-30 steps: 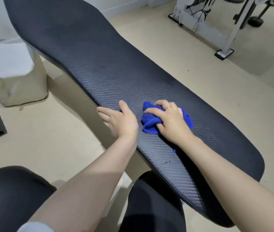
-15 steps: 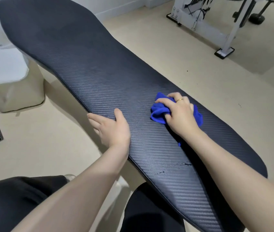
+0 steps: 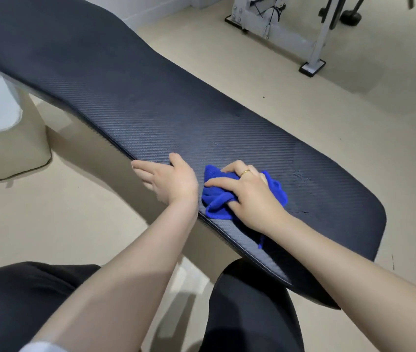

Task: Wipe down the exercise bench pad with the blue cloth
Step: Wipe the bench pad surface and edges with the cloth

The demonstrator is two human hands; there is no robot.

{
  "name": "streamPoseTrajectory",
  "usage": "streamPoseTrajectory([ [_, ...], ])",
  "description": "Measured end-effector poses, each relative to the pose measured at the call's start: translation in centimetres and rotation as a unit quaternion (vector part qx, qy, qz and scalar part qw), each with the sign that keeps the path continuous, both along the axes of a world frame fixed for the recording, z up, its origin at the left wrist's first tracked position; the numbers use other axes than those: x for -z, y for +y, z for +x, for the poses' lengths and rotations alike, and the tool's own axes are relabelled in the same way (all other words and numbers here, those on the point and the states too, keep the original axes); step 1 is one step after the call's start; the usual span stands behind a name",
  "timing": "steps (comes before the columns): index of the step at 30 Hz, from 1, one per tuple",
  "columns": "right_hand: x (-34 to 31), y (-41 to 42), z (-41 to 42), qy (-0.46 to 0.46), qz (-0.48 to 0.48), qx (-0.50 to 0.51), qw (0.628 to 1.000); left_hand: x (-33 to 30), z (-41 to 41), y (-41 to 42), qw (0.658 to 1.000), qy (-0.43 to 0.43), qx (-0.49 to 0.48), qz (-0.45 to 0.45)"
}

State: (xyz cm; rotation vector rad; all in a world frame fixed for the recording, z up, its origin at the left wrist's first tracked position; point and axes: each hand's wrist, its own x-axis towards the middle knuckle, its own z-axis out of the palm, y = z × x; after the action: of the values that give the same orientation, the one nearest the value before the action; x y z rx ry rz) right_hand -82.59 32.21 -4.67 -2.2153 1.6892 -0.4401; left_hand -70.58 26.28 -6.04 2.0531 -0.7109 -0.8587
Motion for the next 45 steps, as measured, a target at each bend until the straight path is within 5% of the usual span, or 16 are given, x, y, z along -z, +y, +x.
streamPoseTrajectory([
  [2,0.3,-1.0,-1.7,0.02,-0.005,-0.004,1.0,0.2,0.2,0.1,1.0,0.017,0.003,-0.018],
  [6,0.9,-3.3,-3.1,0.004,-0.045,0.208,0.977,0.0,0.4,0.3,0.996,0.078,-0.008,-0.049],
  [8,1.1,-2.5,-1.7,0.02,-0.047,0.236,0.971,0.0,0.8,0.8,0.987,0.142,-0.014,-0.073],
  [16,0.3,5.4,0.5,0.04,-0.012,-0.043,0.998,-0.1,-0.5,6.8,0.957,0.287,0.035,-0.039],
  [19,0.8,3.4,-3.2,0.092,-0.056,-0.043,0.993,0.0,-0.9,7.0,0.967,0.247,0.048,-0.024],
  [24,0.9,1.6,-7.4,0.09,-0.017,0.241,0.966,-0.4,-1.2,7.2,0.968,0.248,0.041,-0.018],
  [32,0.6,6.5,-4.7,0.107,-0.054,0.01,0.993,-0.5,-3.0,5.9,0.966,0.256,-0.003,0.038],
  [39,1.6,-1.6,-9.3,0.12,-0.057,0.24,0.962,0.4,-3.6,5.2,0.979,0.2,-0.028,0.035],
  [45,1.2,2.4,-7.0,0.084,-0.073,0.127,0.986,-0.2,-4.2,5.1,0.987,0.145,-0.065,0.039],
])
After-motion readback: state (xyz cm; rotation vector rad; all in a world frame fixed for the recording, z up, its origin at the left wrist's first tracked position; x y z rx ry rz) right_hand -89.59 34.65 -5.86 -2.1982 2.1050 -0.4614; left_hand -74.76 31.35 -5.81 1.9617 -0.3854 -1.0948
